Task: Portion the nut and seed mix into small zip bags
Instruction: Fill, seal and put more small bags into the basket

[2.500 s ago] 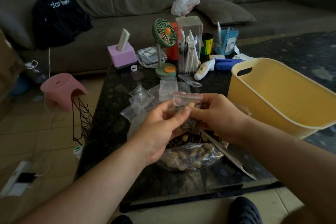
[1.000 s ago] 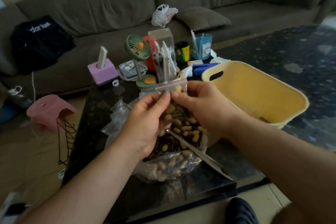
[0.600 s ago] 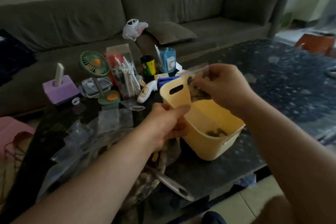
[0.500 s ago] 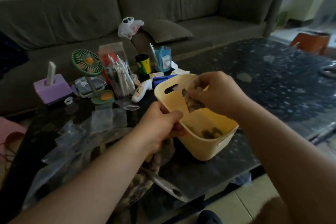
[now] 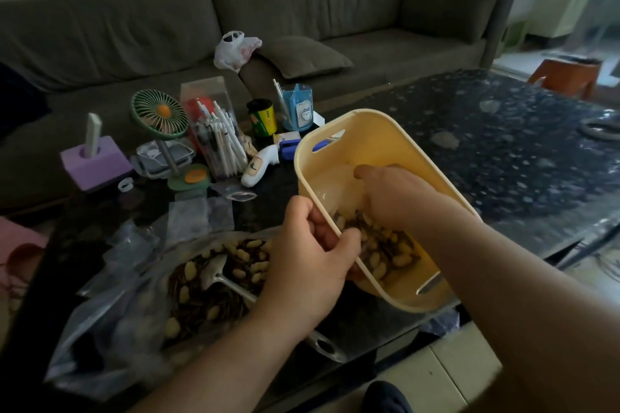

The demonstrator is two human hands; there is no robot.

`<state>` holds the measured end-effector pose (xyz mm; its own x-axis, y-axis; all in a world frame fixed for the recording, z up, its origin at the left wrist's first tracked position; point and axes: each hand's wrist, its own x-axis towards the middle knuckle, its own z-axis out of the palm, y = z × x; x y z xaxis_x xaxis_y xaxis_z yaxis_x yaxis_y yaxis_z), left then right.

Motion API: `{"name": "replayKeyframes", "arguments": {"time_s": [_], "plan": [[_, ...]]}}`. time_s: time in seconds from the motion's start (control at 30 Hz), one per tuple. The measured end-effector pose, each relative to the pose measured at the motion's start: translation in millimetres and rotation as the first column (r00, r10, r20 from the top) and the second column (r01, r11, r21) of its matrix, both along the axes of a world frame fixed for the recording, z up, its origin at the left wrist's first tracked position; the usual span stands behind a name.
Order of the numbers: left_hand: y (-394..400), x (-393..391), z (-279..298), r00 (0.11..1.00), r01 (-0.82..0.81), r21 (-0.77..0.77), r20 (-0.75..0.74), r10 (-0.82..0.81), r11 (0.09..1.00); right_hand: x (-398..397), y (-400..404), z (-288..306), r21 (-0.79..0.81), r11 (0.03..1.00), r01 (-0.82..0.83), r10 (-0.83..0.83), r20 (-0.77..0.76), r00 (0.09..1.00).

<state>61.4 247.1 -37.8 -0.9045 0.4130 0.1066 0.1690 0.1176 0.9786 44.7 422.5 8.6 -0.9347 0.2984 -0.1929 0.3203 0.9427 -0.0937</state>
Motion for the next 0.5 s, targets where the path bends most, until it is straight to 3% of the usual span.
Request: {"name": "replayKeyframes", "arguments": {"time_s": [0.17,0.33,0.5], "plan": [[0.0,0.5,0.3,1.000,-0.007,0.018,0.030,0.007,1.000,8.5,-0.1,5.8,0.068,0.994,-0.084,0.095,-0.183,0.979],[0.4,-0.2,0.4,1.000,0.007,0.001,0.028,-0.007,1.000,13.0,2.0,-11.5,0.019,0.982,-0.187,0.185,0.071,0.980],[1.4,-2.2,1.2,0.998,0.009,-0.005,0.066,-0.008,1.000,11.6,6.3,-19.2,-0.018,0.984,-0.175,0.175,0.052,0.983]]}}
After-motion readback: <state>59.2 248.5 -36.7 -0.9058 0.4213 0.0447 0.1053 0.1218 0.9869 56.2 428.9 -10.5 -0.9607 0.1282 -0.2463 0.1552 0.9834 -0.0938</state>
